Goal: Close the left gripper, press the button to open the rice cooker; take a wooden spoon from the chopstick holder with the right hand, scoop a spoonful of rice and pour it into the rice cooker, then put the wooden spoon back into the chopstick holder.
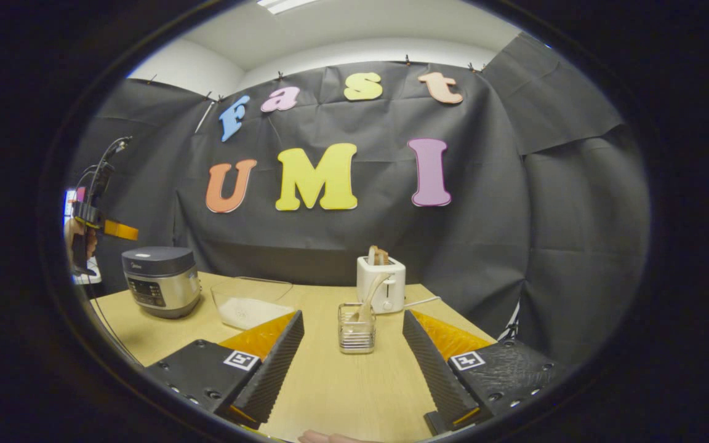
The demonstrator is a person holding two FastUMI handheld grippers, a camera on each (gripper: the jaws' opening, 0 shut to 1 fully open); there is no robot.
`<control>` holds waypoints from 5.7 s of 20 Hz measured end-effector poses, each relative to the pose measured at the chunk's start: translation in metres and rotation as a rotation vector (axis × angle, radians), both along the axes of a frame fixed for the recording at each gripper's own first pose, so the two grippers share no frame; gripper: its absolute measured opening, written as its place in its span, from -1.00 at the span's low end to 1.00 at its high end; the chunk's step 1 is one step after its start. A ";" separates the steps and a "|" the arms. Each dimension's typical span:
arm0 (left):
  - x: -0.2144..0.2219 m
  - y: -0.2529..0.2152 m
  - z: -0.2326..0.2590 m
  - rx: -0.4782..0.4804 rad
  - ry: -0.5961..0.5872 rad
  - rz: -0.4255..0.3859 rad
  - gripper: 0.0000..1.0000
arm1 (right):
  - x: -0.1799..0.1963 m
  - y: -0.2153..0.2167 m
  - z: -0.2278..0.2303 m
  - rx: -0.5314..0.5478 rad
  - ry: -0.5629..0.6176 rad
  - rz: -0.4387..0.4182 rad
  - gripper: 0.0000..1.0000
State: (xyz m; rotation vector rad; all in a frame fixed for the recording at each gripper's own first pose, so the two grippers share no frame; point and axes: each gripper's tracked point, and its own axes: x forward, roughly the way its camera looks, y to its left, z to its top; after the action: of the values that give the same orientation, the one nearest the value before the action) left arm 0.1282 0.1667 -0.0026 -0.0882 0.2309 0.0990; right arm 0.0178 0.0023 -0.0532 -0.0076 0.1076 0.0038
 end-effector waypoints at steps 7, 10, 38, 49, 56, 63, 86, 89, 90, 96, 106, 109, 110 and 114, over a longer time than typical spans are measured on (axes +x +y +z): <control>0.036 0.023 -0.040 -0.055 0.166 0.013 -0.94 | 0.003 -0.003 -0.007 -0.010 0.009 0.009 0.93; 0.043 0.028 -0.056 -0.078 0.223 0.026 -0.94 | 0.002 -0.006 -0.013 -0.017 0.024 0.008 0.93; -0.013 0.006 0.040 -0.023 0.005 0.032 -0.87 | -0.013 0.010 -0.025 0.003 0.033 0.050 0.93; -0.062 -0.042 0.065 0.100 -0.160 -0.033 0.99 | -0.009 0.000 -0.024 0.032 0.045 0.047 0.94; -0.086 -0.069 0.053 0.051 -0.190 -0.063 0.99 | 0.002 -0.018 -0.027 0.048 0.069 0.018 0.94; -0.099 -0.088 0.042 0.060 -0.211 -0.091 0.99 | 0.030 -0.038 -0.019 0.030 0.062 -0.021 0.94; -0.010 -0.173 -0.019 0.176 -0.198 -0.223 0.99 | 0.243 -0.024 -0.075 0.048 0.293 0.047 0.92; -0.002 -0.170 -0.022 0.211 -0.191 -0.211 0.99 | 0.268 -0.021 -0.090 0.070 0.345 0.049 0.92; 0.000 -0.170 -0.022 0.201 -0.189 -0.210 0.92 | 0.275 -0.020 -0.092 0.085 0.365 0.050 0.92; 0.009 -0.162 -0.027 0.158 -0.181 -0.211 0.98 | 0.309 -0.016 -0.093 0.147 0.429 0.058 0.69; 0.011 -0.161 -0.042 0.152 -0.164 -0.222 0.98 | 0.345 -0.015 -0.111 0.255 0.570 0.031 -0.11; 0.008 -0.159 -0.046 0.142 -0.162 -0.220 0.98 | 0.347 -0.013 -0.114 0.237 0.573 0.037 -0.25; 0.008 -0.159 -0.046 0.140 -0.162 -0.220 0.98 | 0.349 -0.012 -0.116 0.225 0.579 0.039 -0.30; 0.009 -0.154 -0.048 0.140 -0.159 -0.214 0.98 | 0.350 -0.012 -0.131 0.184 0.639 0.036 -0.25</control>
State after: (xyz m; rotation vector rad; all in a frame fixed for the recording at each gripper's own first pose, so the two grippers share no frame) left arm 0.1373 0.0123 -0.0508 0.0681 0.0729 -0.1046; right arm 0.3678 -0.0102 -0.1839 0.1770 0.7455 0.0527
